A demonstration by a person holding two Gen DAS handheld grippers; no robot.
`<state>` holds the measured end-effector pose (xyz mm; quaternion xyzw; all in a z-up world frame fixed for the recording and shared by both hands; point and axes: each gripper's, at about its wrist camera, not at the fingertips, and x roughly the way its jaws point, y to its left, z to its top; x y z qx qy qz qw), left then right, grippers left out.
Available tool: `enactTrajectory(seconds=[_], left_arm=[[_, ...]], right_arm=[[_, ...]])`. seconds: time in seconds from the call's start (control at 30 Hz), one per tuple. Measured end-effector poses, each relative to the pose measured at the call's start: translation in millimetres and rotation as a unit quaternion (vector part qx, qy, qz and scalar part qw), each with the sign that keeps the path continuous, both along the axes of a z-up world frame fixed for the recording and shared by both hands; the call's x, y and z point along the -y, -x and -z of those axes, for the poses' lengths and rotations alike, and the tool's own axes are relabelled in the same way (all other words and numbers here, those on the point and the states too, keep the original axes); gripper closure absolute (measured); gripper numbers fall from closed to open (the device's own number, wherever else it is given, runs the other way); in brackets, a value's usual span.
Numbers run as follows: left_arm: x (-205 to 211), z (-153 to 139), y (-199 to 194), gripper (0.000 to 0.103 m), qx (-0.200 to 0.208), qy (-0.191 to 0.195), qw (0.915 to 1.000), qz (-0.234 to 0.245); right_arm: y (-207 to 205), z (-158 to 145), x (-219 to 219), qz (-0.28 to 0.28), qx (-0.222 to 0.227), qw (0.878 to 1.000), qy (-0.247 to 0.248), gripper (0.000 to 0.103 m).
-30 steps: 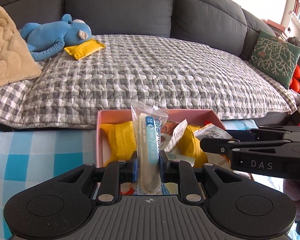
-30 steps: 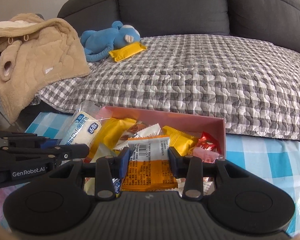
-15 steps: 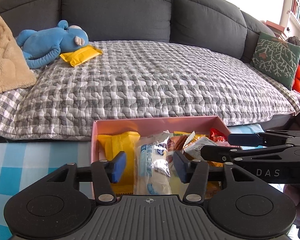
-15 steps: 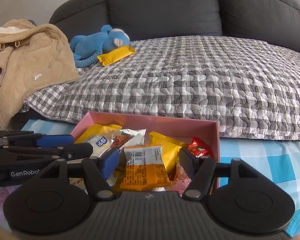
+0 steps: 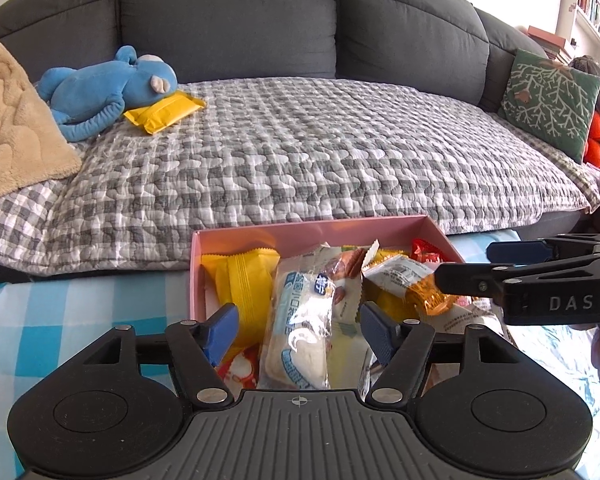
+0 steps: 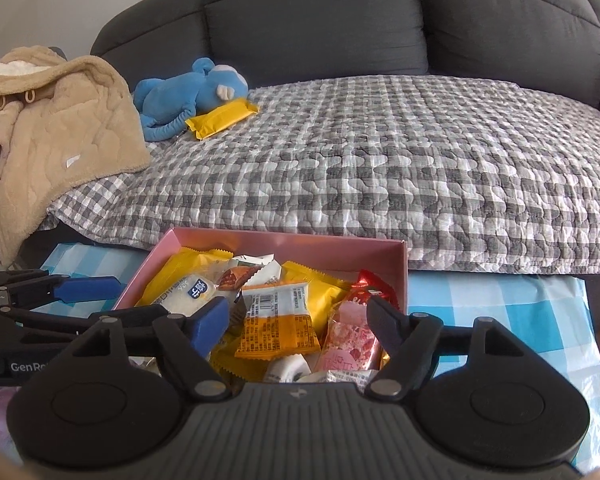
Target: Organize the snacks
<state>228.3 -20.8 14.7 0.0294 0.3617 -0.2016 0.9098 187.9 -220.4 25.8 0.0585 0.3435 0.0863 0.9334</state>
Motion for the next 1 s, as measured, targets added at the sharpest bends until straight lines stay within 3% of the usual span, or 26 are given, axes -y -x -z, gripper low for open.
enactTrajectory(seconds=[0.23,0.67,1.0], left_arm=[[-12.3,-13.6,23.0,0.021,-0.001,-0.007,0.9999,-0.014],[-30.4,-30.9,83.5,0.01,-0.022,-0.013,0.999,-0.038],[-40.4,-17.8,135.2,0.006,-0.066,-0.022,0.9949,-0.074]], right_arm=[[21.0,-11.3,5.9,0.002,-0.002,1.0,0.007,0.022],[73.5,-20.2,6.3,0.019,-0.02,1.0,0.005,0.014],[121.5,-22.2,-2.2,0.025,-0.032,0.999,-0.007,0.008]])
